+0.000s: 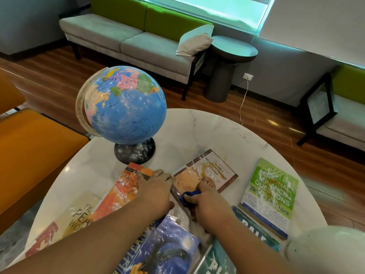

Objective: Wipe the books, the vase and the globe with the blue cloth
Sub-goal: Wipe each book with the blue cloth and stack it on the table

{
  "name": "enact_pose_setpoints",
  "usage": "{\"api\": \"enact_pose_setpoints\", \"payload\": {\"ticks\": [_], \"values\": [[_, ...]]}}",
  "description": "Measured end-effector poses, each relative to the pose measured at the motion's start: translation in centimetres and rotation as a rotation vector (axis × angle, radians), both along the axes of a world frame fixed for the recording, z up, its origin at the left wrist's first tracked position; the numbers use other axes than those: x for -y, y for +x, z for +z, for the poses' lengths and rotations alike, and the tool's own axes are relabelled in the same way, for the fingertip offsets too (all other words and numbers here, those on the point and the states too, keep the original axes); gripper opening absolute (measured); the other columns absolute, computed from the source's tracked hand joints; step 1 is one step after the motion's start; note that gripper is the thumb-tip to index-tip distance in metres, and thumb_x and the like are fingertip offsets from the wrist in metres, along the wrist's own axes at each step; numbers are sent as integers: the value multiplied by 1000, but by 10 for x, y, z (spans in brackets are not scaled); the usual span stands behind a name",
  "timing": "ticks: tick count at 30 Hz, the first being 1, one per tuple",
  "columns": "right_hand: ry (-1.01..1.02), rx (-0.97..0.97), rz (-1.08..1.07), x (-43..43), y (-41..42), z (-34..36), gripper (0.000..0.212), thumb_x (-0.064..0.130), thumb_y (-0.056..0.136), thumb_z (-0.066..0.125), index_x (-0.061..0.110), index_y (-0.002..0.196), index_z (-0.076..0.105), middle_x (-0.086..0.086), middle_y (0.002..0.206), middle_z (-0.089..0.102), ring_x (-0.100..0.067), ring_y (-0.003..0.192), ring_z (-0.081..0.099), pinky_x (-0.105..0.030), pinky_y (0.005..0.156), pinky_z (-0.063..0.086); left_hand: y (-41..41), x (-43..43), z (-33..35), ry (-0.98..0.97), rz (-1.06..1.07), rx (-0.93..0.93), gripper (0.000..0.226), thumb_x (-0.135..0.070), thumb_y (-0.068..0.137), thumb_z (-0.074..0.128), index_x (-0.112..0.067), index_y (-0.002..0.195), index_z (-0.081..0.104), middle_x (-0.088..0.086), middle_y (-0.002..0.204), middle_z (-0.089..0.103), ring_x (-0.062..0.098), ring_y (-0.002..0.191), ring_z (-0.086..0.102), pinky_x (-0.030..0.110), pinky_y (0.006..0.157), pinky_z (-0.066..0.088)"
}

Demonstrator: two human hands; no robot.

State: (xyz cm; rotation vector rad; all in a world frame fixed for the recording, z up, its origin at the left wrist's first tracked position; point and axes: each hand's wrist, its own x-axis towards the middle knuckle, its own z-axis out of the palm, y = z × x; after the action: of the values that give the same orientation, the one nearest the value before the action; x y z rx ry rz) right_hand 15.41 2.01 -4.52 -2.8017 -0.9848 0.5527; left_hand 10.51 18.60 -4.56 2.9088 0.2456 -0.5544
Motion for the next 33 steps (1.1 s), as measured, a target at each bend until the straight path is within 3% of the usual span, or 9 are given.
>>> {"api": "enact_pose_setpoints", "payload": {"ticks": [4, 9, 12, 16, 20, 26, 30, 33], "values": [[124, -44, -191, 17, 2, 5, 29, 27, 95, 54, 21, 123, 49, -3, 113, 48, -20, 95, 57, -32, 85, 49, -7, 4, 1, -34, -15, 29, 74, -54, 85, 57, -26, 147, 29, -10, 153, 27, 14, 144, 12, 69, 109, 8], [-88, 16, 36, 28, -18, 0, 43, 24, 98, 48, 36, 140, 42, -2, 122, 36, -22, 106, 45, -30, 94, 43, -30, 8, -1, -25, -30, 40, 59, -37, 95, 49, -30, 149, 26, -15, 154, 24, 10, 146, 6, 66, 110, -1], [-59, 58, 83, 10, -21, -4, 43, 31, 99, 45, 35, 141, 37, -3, 122, 35, -23, 106, 40, -33, 90, 45, -33, 9, -4, -21, -13, 44, 60, -25, 93, 51, -32, 148, 28, -18, 153, 25, 8, 145, 8, 65, 110, 1], [-69, 78, 111, -9, -18, -1, 41, 35, 99, 42, 32, 140, 38, -4, 120, 35, -24, 102, 39, -36, 86, 45, -30, 10, -3, -7, -8, 56, 55, -22, 89, 55, -33, 140, 40, -17, 147, 33, 10, 143, 14, 61, 110, 10], [-105, 9, 118, 0, -23, 7, 40, 36, 98, 43, 29, 138, 43, -4, 121, 36, -23, 104, 41, -34, 89, 44, -34, 11, -4, 33, -28, 133, 55, -18, 88, 53, -32, 140, 40, -16, 145, 36, 12, 136, 23, 44, 102, 21], [-109, 68, 17, -18, -5, 2, 60, 13, 95, 48, 28, 149, 26, -8, 127, 30, -27, 108, 41, -36, 93, 44, -32, 12, -8, 45, -33, 146, 55, -16, 85, 53, -28, 138, 43, -13, 141, 41, 14, 132, 27, 42, 98, 25], [-97, 8, 90, -13, -10, -1, 50, 18, 97, 47, 26, 145, 34, -7, 120, 33, -25, 102, 42, -32, 88, 43, -32, 11, -9, 46, -42, 133, 52, -17, 85, 54, -29, 134, 45, -14, 141, 40, 13, 131, 27, 41, 95, 25], [-12, -19, -1, -15, 3, -2, 41, 27, 100, 41, 29, 141, 39, -3, 114, 36, -18, 95, 44, -31, 88, 44, -31, 11, -11, 61, -59, 140, 57, -17, 85, 54, -27, 139, 41, -12, 143, 39, 14, 132, 27, 42, 95, 25]]}}
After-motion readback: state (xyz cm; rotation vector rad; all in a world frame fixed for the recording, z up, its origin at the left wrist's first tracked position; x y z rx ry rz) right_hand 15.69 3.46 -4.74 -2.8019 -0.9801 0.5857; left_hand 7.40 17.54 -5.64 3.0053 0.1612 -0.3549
